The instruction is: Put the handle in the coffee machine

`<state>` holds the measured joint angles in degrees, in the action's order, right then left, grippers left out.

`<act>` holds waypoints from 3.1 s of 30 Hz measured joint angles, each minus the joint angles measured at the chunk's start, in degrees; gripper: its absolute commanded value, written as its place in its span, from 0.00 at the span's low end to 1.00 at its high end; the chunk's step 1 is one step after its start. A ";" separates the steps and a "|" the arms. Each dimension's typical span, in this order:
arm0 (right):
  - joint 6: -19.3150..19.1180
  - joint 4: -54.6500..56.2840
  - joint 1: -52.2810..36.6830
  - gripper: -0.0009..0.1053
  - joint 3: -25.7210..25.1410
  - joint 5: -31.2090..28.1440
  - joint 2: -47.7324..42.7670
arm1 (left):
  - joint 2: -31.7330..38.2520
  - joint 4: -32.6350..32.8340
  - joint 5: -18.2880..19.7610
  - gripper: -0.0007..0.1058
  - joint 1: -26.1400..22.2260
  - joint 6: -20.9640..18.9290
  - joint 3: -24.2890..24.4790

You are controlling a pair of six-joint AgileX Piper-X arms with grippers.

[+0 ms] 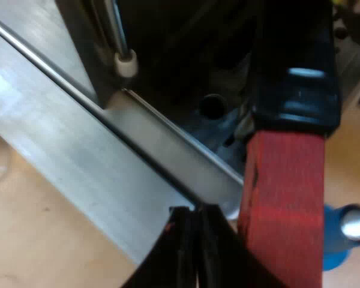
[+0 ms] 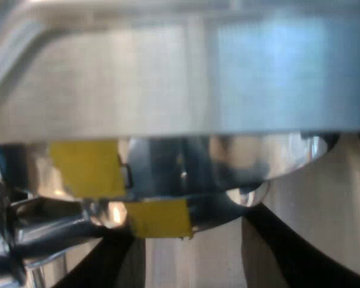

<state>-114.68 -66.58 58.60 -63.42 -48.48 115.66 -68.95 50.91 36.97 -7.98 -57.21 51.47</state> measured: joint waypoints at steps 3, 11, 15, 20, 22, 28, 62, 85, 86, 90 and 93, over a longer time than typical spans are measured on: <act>-0.07 0.00 0.00 0.38 0.00 -0.11 0.00 | 0.00 1.49 1.25 0.01 0.00 -1.24 0.00; -0.07 0.00 0.00 0.38 0.00 -0.24 0.00 | 0.00 1.54 1.72 0.01 0.00 -4.98 0.00; -0.59 0.00 0.00 0.38 0.00 -0.24 0.00 | 0.00 1.68 2.66 0.01 0.00 -5.81 0.00; -1.51 0.00 0.00 0.38 0.00 -0.24 0.00 | 0.00 3.72 4.91 0.01 0.00 -6.27 0.00; -1.51 0.00 0.00 0.38 0.00 -0.24 0.00 | 0.00 4.52 5.42 0.01 0.00 -6.27 0.00; -1.51 0.00 0.00 0.38 0.00 -0.38 0.00 | 0.00 6.07 5.63 0.01 3.03 -6.27 0.00; -1.52 0.45 0.00 0.38 0.06 -2.91 0.00 | 0.00 6.57 -0.26 0.01 13.99 -14.93 0.38; 0.35 -0.19 2.21 0.38 9.05 -5.24 -6.56 | 1.93 6.05 -1.09 0.01 14.16 -17.56 -0.81; 0.35 -0.33 2.37 0.38 9.89 -5.46 -7.08 | 1.93 6.05 -1.09 0.01 14.16 -17.56 -0.81; 0.49 -0.56 3.24 0.38 14.86 -6.15 -11.36 | 1.93 6.05 -1.09 0.01 14.16 -17.97 -0.81; 0.60 -0.56 4.68 0.38 18.06 -6.32 -14.17 | 1.93 6.05 -1.09 0.01 14.16 -18.43 -0.81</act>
<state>-114.07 -67.13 63.28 -45.36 -54.81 101.48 -67.02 56.96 35.88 6.18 -75.64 50.66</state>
